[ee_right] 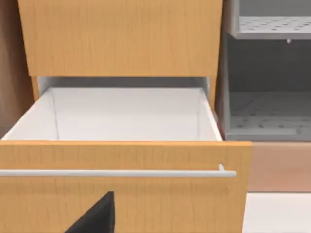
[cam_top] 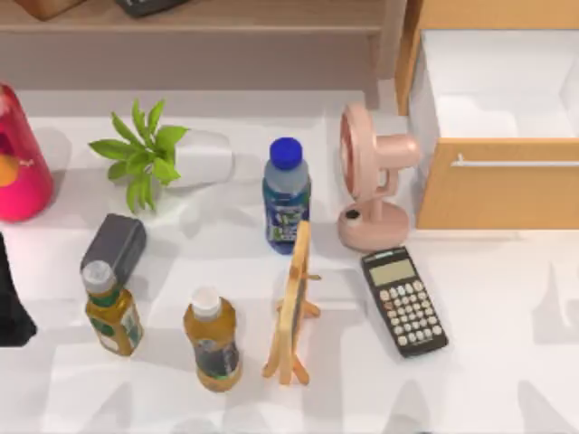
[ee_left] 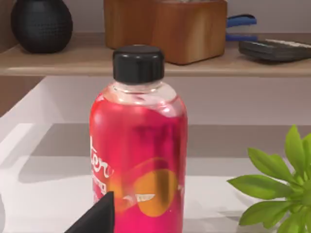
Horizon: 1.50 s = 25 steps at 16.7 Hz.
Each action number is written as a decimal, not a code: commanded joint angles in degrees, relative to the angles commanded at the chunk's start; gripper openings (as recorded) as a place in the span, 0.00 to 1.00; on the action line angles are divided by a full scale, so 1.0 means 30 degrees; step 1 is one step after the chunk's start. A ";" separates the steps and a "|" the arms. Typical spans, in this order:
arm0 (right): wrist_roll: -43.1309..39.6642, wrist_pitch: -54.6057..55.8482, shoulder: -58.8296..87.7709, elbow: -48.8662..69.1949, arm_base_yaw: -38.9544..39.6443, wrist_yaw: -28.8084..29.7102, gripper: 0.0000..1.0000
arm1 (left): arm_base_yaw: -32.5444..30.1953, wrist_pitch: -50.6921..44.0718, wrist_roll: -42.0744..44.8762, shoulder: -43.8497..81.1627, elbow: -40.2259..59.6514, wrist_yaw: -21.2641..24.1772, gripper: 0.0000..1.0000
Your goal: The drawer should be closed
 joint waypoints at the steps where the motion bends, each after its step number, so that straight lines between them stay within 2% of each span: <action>1: 0.0000 0.0000 0.0000 0.0000 0.0000 0.0000 1.00 | 0.0000 0.0000 0.0000 0.0000 0.0000 0.0000 1.00; 4: 0.0048 0.0623 0.0667 0.0463 -0.0368 -0.0541 1.00 | 0.0000 0.0000 0.0000 0.0000 0.0000 0.0000 1.00; 7: 0.0138 0.2577 0.3163 0.1814 -0.1695 -0.2263 1.00 | 0.0000 0.0000 0.0000 0.0000 0.0000 0.0000 1.00; 18: 0.0230 1.2095 2.0424 0.8141 -0.9712 -1.0102 1.00 | 0.0000 0.0000 0.0000 0.0000 0.0000 0.0000 1.00; 22: 0.0338 1.4068 2.3450 0.9491 -1.1551 -1.1423 1.00 | 0.0000 0.0000 0.0000 0.0000 0.0000 0.0000 1.00; 25: 0.0354 1.4315 2.3776 0.9666 -1.1780 -1.1572 1.00 | 0.0000 0.0000 0.0000 0.0000 0.0000 0.0000 1.00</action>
